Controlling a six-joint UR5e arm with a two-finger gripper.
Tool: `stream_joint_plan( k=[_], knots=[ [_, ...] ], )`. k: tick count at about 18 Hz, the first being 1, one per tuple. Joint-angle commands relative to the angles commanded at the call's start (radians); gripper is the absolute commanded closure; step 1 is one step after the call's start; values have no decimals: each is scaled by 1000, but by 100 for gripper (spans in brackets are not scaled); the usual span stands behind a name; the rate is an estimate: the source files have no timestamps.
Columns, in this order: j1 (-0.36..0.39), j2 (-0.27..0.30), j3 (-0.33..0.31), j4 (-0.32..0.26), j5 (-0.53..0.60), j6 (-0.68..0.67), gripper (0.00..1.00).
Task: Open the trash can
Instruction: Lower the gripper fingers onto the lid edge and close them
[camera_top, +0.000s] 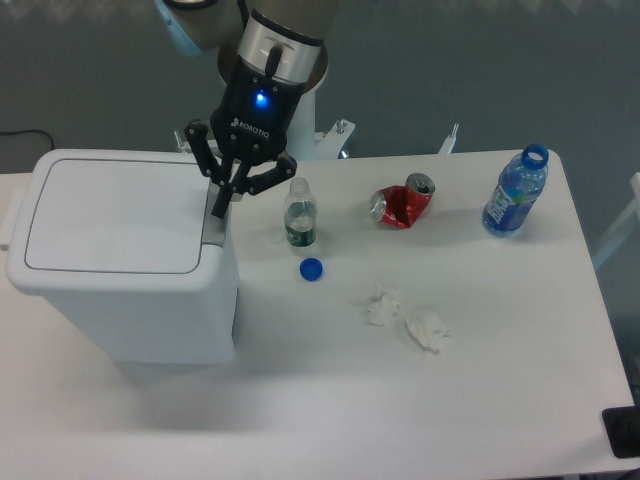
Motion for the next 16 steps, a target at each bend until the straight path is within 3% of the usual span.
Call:
stream_joint_plan(
  k=[16],
  knots=[
    [-2, -25, -3, 3, 5, 0, 100]
  ],
)
